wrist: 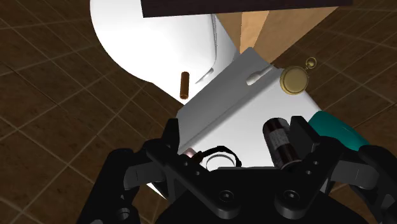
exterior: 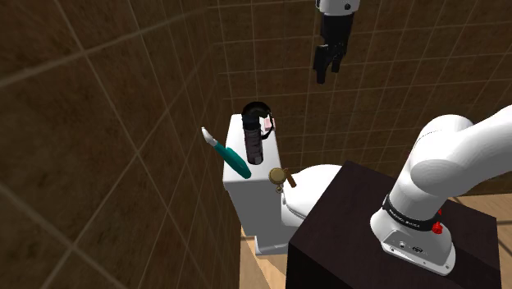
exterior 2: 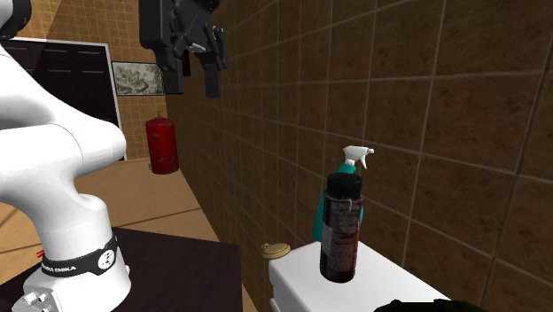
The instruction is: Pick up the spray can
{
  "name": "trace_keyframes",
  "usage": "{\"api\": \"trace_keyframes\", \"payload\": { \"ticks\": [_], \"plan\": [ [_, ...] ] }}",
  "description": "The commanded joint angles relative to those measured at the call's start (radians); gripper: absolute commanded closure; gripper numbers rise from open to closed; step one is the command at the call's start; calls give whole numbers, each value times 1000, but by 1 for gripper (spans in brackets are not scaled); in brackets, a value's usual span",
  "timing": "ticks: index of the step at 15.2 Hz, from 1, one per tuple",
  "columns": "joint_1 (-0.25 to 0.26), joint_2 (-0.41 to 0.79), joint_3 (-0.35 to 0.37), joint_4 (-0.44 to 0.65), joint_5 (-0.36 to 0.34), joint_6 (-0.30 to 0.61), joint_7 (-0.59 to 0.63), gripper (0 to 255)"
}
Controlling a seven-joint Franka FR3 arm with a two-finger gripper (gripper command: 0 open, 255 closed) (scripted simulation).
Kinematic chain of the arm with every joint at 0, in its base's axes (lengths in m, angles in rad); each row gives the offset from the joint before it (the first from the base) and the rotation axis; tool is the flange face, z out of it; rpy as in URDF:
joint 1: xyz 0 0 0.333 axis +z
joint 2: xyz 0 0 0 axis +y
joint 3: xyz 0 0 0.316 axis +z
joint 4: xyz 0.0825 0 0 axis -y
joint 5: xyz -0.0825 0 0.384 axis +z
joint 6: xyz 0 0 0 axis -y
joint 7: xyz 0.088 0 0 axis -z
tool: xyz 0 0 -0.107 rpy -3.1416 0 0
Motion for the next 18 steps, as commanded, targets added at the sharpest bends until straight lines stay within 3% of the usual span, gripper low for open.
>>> {"api": "trace_keyframes", "payload": {
  "ticks": [1,9,18],
  "plan": [
    [0,0,0,0,0,0,0,0],
    [30,262,71,70,41,168,96,0],
    [56,590,138,248,45,292,196,0]
  ]
}}
